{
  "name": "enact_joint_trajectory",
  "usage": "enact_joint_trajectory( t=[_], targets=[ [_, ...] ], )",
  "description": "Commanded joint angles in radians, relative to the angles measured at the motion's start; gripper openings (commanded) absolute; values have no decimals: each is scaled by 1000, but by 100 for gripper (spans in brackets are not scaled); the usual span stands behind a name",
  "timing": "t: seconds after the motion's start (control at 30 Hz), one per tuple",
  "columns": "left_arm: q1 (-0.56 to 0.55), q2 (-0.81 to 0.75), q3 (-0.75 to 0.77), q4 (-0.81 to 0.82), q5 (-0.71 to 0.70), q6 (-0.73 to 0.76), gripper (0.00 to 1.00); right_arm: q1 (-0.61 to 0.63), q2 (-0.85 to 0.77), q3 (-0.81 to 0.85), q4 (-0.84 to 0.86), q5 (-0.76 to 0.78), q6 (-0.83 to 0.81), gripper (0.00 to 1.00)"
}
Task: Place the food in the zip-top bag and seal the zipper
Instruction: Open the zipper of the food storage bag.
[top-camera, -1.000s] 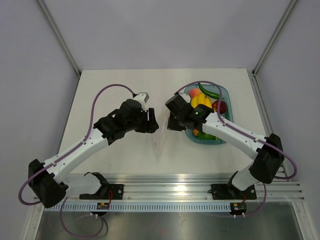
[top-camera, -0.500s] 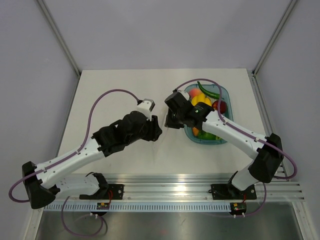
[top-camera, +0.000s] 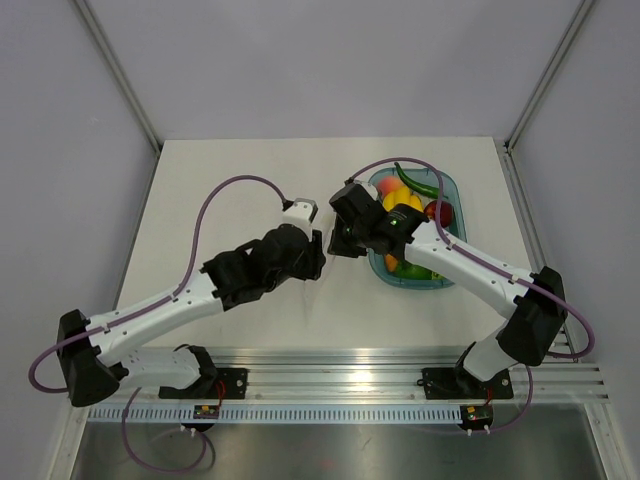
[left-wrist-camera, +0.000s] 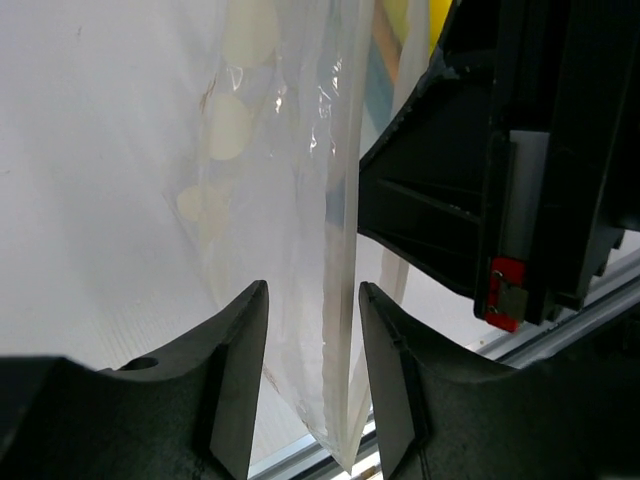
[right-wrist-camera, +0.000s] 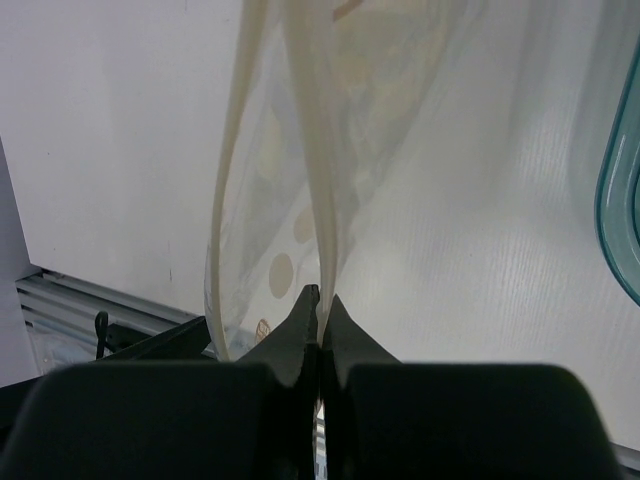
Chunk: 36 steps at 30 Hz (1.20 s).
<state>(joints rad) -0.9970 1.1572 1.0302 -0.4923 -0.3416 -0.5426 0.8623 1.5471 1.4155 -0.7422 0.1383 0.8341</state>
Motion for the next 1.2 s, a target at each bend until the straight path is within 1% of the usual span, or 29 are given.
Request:
enact_joint_trajectory(
  t=[0.0,0.1,0.2,0.23,0.27,0.3,0.37,0.43,0.47,0.53,0.6,0.67,0.73,0.83,0.93,1.0,1.17],
  targets=[
    [-6,38,54,67,-86,0,43,4,-31,42,43,-16,16,0],
    [-8,53,62,69,-108,9,39,3,-35,37,41,-16,17,0],
    [-8,79,80,51,-141,10,33,4,-36,36,43,-16,16,0],
    [-6,91,90,38,-158,9,28,3,-35,33,41,-13,14,0],
    [-6,94,99,11,-187,10,18,4,-38,30,34,-12,14,0],
    [-3,93,114,-5,-201,10,12,3,-39,23,30,-2,5,0],
    [26,79,122,-37,-198,12,0,3,-44,14,14,18,-6,0],
    [69,55,116,-46,-150,9,0,-9,-42,-1,9,30,-15,0],
    [118,18,108,-45,-85,9,0,-17,-41,-7,15,26,-21,0],
    [158,-14,97,-51,-28,12,0,-35,-32,-7,20,21,-50,0],
    [208,-47,108,-81,-22,13,0,-54,-19,9,15,18,-88,0],
    [253,-54,151,-143,-17,26,0,-78,7,28,6,17,-124,0],
    [285,-50,210,-214,-43,39,0,-94,33,65,-5,17,-141,0],
    [304,-47,257,-265,-65,62,0,-101,74,120,-6,18,-171,0],
    [313,-40,295,-282,-57,72,0,-105,117,183,-14,17,-190,0],
    [314,-30,295,-279,-39,75,0,-105,163,215,-2,9,-202,0],
    [314,68,252,-249,16,56,0,-135,263,235,61,7,-233,0]
  ],
)
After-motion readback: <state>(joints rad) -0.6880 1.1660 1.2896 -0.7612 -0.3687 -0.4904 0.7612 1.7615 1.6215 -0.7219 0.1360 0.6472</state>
